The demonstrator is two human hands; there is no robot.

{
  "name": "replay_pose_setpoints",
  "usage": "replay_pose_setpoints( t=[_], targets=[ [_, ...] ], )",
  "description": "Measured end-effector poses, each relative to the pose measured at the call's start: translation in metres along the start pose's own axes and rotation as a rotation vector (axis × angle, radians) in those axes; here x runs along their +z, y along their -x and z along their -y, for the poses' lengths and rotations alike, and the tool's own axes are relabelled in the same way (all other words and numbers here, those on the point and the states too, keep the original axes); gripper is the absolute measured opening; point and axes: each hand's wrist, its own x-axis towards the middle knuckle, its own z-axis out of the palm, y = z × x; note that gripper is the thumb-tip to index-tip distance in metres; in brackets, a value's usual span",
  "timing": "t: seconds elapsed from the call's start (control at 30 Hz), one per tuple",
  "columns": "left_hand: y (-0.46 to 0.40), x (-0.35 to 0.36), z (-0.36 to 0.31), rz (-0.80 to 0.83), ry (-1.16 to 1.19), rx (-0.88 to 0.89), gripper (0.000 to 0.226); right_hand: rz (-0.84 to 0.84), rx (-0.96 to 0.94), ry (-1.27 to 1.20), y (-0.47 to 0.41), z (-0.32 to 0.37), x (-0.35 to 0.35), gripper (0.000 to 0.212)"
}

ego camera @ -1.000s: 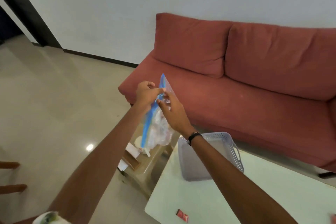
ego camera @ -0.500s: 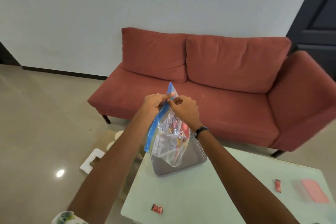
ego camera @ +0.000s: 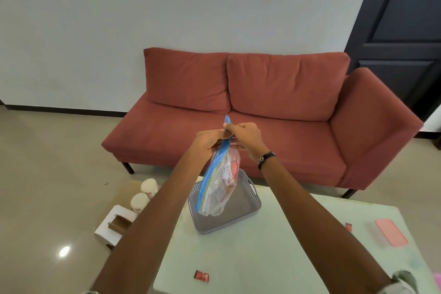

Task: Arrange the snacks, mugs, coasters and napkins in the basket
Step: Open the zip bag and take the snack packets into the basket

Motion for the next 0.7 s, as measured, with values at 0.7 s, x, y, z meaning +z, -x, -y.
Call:
replay_pose_setpoints(
  t=[0.7],
  targets=[
    [-0.016,-0.006,0.011,0.029,0.255,-0.080,0.006,0.089,0.055,0.376,0.040,-0.024,0.002,0.023]
  ],
)
